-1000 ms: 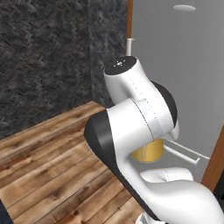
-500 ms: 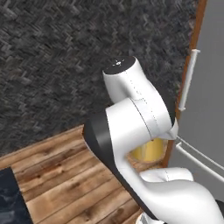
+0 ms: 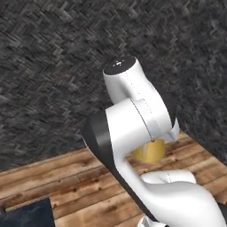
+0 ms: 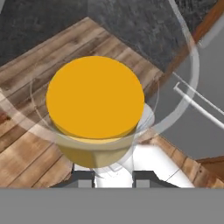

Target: There is a tray on the dining counter. Grab the cup, mug, and pitcher and place them on the tray. The pitcher may be placed next to the tray if it cannot fit the tray.

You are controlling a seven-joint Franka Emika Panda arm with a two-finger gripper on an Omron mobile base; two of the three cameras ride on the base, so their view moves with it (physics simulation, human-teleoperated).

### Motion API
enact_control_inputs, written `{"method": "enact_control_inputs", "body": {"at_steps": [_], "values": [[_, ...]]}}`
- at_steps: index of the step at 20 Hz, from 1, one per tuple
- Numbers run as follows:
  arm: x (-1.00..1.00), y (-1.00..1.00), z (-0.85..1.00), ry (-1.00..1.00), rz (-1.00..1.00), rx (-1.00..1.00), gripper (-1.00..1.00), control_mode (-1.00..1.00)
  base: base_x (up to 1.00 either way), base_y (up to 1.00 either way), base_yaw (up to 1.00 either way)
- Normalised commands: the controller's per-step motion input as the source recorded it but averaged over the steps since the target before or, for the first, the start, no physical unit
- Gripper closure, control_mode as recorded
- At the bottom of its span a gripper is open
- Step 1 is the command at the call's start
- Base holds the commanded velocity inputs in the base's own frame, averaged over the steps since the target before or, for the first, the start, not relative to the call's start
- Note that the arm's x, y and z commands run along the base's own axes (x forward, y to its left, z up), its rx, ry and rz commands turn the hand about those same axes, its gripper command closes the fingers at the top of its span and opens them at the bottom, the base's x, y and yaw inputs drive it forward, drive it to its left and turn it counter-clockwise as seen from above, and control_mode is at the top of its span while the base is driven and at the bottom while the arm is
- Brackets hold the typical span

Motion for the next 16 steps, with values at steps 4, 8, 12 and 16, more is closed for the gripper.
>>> {"method": "enact_control_inputs", "body": {"at_steps": [4,8,12,16], "values": [[0.00,0.00,0.00,0.00,0.00,0.00,1.00,1.00,1.00,0.23,0.46],[0.00,0.00,0.00,0.00,0.00,0.00,1.00,1.00,1.00,0.12,0.50],[0.00,0.00,0.00,0.00,0.00,0.00,1.00,1.00,0.94,0.01,0.59],[0.00,0.00,0.00,0.00,0.00,0.00,1.00,1.00,0.89,0.00,0.67]]}}
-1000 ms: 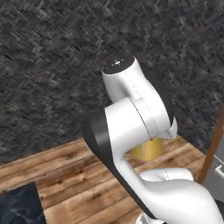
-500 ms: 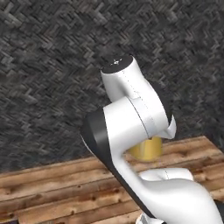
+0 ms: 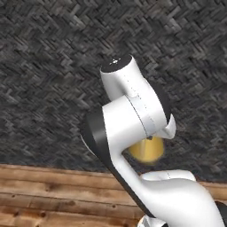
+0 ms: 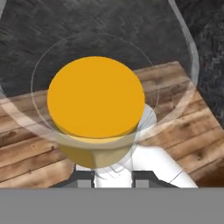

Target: There is a tray on the dining counter. Grab the cup, mug, and pitcher and place them on the tray. The pitcher may be placed next to the tray if it cannot fit the tray.

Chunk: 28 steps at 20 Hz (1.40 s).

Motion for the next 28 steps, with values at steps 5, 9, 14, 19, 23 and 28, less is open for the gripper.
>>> {"method": "enact_control_inputs", "body": {"at_steps": [5,9,14,19,23,28], "values": [[0.00,0.00,0.00,0.00,0.00,0.00,1.00,1.00,0.83,0.00,0.73],[0.00,0.00,0.00,0.00,0.00,0.00,1.00,1.00,0.78,0.00,0.76],[0.00,0.00,0.00,0.00,0.00,0.00,1.00,1.00,0.81,0.00,0.77],[0.00,0.00,0.00,0.00,0.00,0.00,1.00,1.00,0.73,-0.02,0.76],[0.00,0.00,0.00,0.00,0.00,0.00,1.00,1.00,0.64,-0.05,0.76],[0.00,0.00,0.00,0.00,0.00,0.00,1.00,1.00,0.65,-0.06,0.75]]}}
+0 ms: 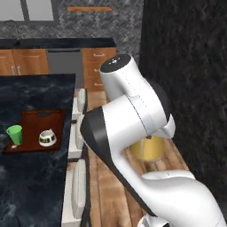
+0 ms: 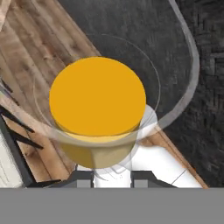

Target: There is a tray on the dining counter. Grab the cup, mug, and pitcher and place them on the tray. The pitcher may be placed next to the tray if it cannot fit the tray.

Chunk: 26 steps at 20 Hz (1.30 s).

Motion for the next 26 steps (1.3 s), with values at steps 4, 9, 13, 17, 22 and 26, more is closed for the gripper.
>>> {"method": "enact_control_inputs", "body": {"at_steps": [4,9,13,17,22,26], "values": [[0.00,0.00,0.00,0.00,0.00,0.00,1.00,1.00,0.51,-0.27,0.68],[0.00,0.00,0.00,0.00,0.00,0.00,1.00,1.00,0.35,-0.65,0.38],[0.00,0.00,0.00,0.00,0.00,0.00,1.00,1.00,0.28,-0.90,0.26],[0.00,0.00,0.00,0.00,0.00,0.00,1.00,1.00,0.57,-0.80,0.33],[0.00,0.00,0.00,0.00,0.00,0.00,1.00,1.00,0.96,-0.46,0.53],[0.00,0.00,0.00,0.00,0.00,0.00,1.00,1.00,0.83,-0.29,0.64]]}}
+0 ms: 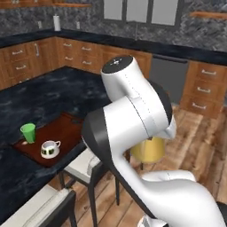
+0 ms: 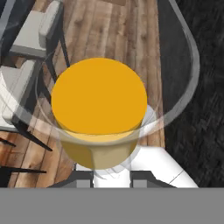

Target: There is a tray on the dining counter. Grab the cup, mug, and pitcher and place them on the tray. The pitcher may be placed next to the tray if it cannot fit the tray.

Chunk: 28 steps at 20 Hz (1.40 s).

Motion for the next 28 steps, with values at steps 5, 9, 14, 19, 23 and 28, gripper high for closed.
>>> {"method": "enact_control_inputs", "body": {"at_steps": [5,9,14,19,23,28], "values": [[0.00,0.00,0.00,0.00,0.00,0.00,1.00,1.00,0.70,-0.38,0.62],[0.00,0.00,0.00,0.00,0.00,0.00,1.00,1.00,0.56,-0.28,0.67],[0.00,0.00,0.00,0.00,0.00,0.00,1.00,1.00,0.59,-0.33,0.65],[0.00,0.00,0.00,0.00,0.00,0.00,1.00,1.00,0.54,-0.47,0.56],[0.00,0.00,0.00,0.00,0.00,0.00,1.00,1.00,0.66,-0.21,0.18],[0.00,0.00,0.00,0.00,0.00,0.00,1.00,1.00,0.76,0.00,0.06]]}}
